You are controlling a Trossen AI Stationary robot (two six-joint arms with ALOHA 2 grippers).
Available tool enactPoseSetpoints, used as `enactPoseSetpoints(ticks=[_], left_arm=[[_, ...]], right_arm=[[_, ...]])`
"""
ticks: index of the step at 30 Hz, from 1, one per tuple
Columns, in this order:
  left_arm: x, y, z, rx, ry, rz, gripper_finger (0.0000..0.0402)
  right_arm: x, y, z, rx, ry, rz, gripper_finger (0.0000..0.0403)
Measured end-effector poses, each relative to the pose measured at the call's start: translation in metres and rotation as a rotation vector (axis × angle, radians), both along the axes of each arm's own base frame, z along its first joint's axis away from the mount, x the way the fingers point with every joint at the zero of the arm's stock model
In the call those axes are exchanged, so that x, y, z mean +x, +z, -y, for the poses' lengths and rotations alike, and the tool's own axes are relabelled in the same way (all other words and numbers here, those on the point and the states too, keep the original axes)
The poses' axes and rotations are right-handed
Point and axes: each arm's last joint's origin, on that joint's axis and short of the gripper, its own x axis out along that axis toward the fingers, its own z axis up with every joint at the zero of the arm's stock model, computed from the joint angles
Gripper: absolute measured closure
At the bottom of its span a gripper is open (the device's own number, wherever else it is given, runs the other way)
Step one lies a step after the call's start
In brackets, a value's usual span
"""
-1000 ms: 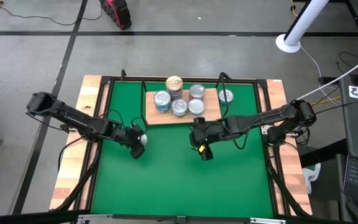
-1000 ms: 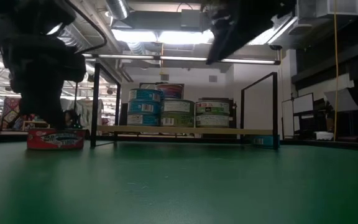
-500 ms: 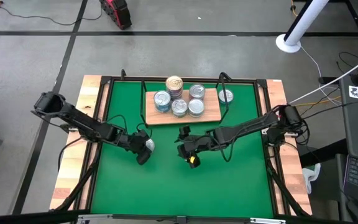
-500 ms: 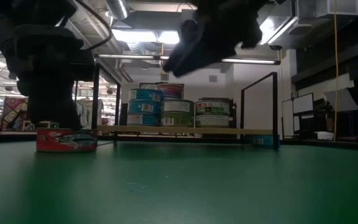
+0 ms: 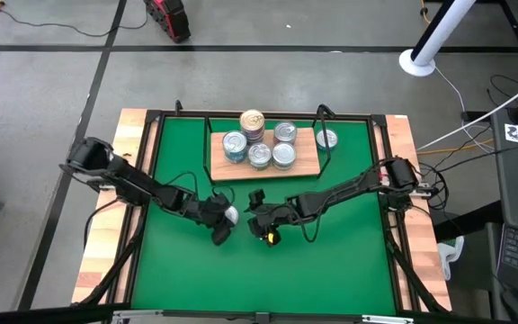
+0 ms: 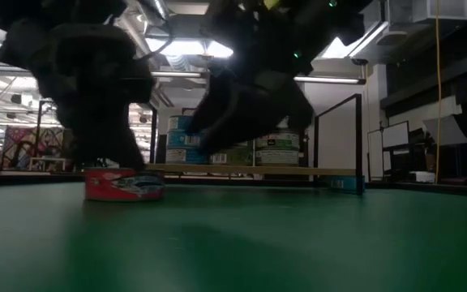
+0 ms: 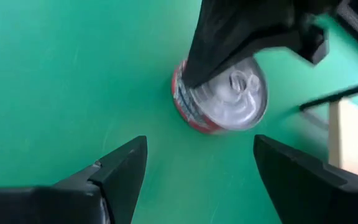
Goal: Stack canned seafood by type on shelf
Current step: Stack the red tuna can on top of the red tuna can on the shelf
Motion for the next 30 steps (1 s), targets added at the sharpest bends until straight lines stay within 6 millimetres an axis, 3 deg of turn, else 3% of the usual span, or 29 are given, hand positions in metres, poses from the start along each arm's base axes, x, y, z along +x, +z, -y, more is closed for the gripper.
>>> enactPoseSetpoints(ticks=[9,19,23,30], left_arm=[[0.032,0.015,0.01,0.063,-0.072,0.069,0.0401],[0.037,0.025,0.015,0.15,-0.189,0.134,0.0395],[0.036,0.025,0.02,0.208,-0.265,0.148,0.0362],[0.034,0.025,0.024,0.326,-0.383,0.153,0.0266]], right_arm=[[0.002,-0.003,-0.001,0.009,0.006,0.008,0.0109],[0.001,-0.004,-0.001,0.007,0.007,-0.004,0.0109],[0.0,-0.006,-0.001,0.004,0.007,-0.022,0.0109],[-0.001,-0.006,-0.003,0.009,0.013,-0.025,0.0109]])
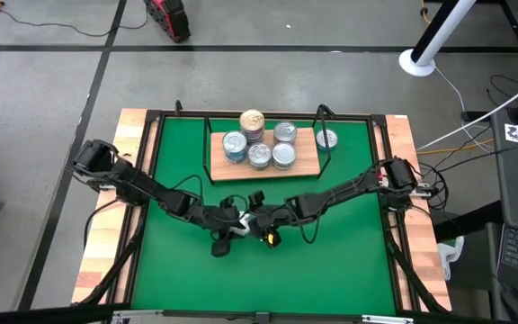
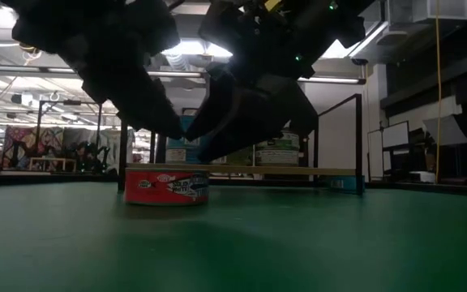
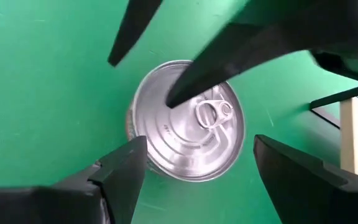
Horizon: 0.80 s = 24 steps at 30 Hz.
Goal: Stack canned seafood by type on shelf
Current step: Stack the red tuna can on top of the red tuna can on the shelf
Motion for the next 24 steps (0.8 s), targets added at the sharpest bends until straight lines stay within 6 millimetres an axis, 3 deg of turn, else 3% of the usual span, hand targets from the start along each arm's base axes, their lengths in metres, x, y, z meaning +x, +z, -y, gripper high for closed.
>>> enactPoseSetpoints(ticks=[6,11,24], left_arm=[[-0.011,-0.007,0.012,0.23,-0.191,-0.049,0.0229],[-0.018,-0.011,0.018,0.417,-0.136,-0.071,0.0236],[-0.023,-0.023,0.026,0.501,-0.188,-0.122,0.0266]], right_arm=[[-0.003,-0.001,-0.009,0.015,0.033,-0.012,0.0109],[-0.004,-0.001,-0.013,0.015,0.042,-0.015,0.0109],[-0.004,-0.001,-0.012,0.011,0.034,-0.014,0.0109]])
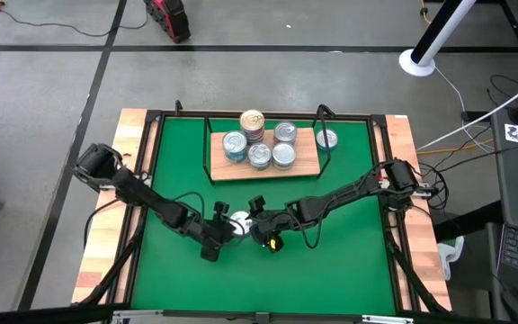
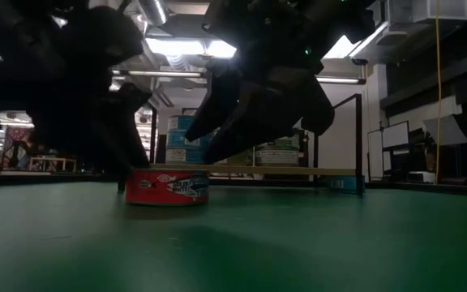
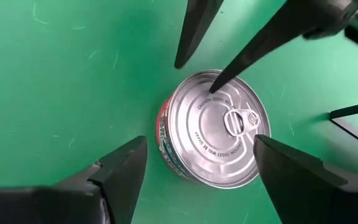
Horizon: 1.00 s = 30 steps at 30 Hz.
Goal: Stack canned seafood by type on shelf
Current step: Stack the red tuna can on top of the red tuna can on the shelf
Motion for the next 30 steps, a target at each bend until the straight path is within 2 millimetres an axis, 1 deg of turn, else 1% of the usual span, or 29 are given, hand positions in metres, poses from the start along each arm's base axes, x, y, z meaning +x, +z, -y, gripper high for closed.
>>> enactPoseSetpoints(ticks=[4,7,9,12,18,20,26,30], left_arm=[[0.003,-0.008,0.001,0.033,0.014,-0.003,0.0266],[0.004,-0.01,0.0,0.055,0.03,0.003,0.0268],[0.004,-0.01,0.0,0.071,0.041,0.006,0.0276],[0.004,-0.01,-0.001,0.086,0.055,0.014,0.0303],[0.005,-0.01,-0.003,0.077,0.07,0.027,0.0382],[0.006,-0.01,-0.005,0.06,0.095,0.032,0.0395],[0.013,-0.008,-0.013,-0.035,0.192,0.076,0.0398],[0.017,-0.006,-0.019,-0.119,0.281,0.111,0.04]], right_arm=[[0.0,0.0,0.0,0.0,0.0,0.0,0.0109],[0.0,0.0,0.0,0.0,0.0,0.0,0.0109],[0.0,0.0,0.0,-0.001,0.0,0.0,0.0109],[0.0,0.0,0.0,0.0,0.0,0.0,0.0109],[0.0,0.0,0.0,0.0,0.0,0.001,0.0109],[0.0,0.0,0.0,0.0,0.0,0.001,0.0109],[0.0,0.0,0.0,-0.005,0.001,0.001,0.0109],[0.0,0.0,0.002,-0.053,-0.038,0.01,0.0109]])
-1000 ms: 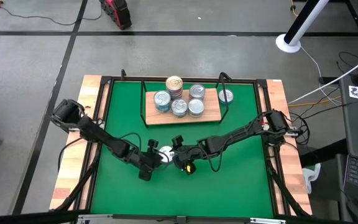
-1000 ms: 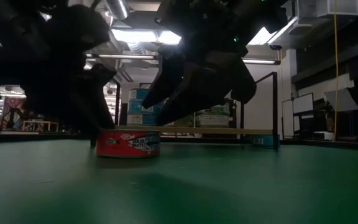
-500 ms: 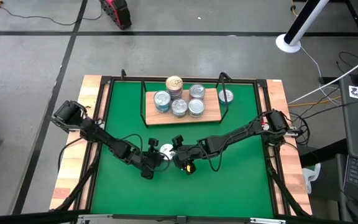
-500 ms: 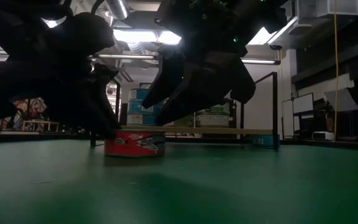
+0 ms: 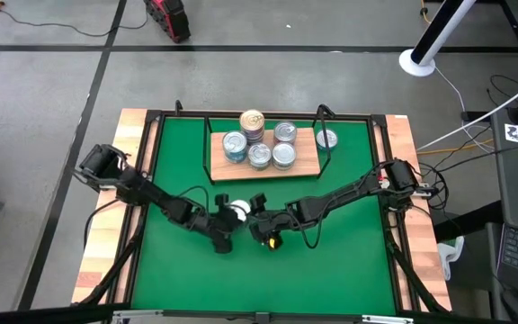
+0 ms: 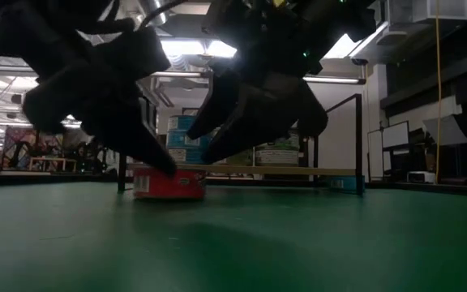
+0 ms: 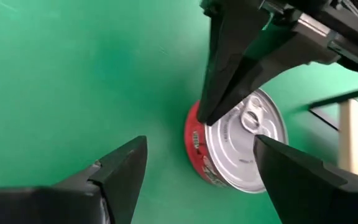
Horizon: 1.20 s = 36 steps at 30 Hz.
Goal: Stack canned seafood by type on shelf
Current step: Stack the red tuna can on top of the red tuna can on the shelf
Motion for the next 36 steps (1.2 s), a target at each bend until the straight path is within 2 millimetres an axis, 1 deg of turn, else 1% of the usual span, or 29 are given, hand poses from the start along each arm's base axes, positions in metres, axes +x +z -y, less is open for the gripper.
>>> enactPoseSetpoints(ticks=[5,11,18,27,36], left_arm=[[0.005,0.006,-0.006,-0.108,0.109,0.072,0.0401],[0.007,0.014,-0.012,-0.184,0.18,0.127,0.0401],[0.008,0.016,-0.017,-0.283,0.278,0.165,0.0401],[0.014,0.023,-0.014,-0.357,0.285,0.257,0.0401],[0.014,0.024,-0.014,-0.383,0.302,0.268,0.0401]], right_arm=[[-0.001,-0.001,0.002,-0.054,-0.047,-0.007,0.0109],[-0.002,-0.002,0.003,-0.059,-0.047,-0.02,0.0109],[-0.002,-0.002,0.003,-0.058,-0.048,-0.016,0.0109],[-0.003,-0.002,0.005,-0.122,-0.108,-0.009,0.0109],[-0.006,-0.005,0.006,-0.14,-0.112,-0.055,0.0112]])
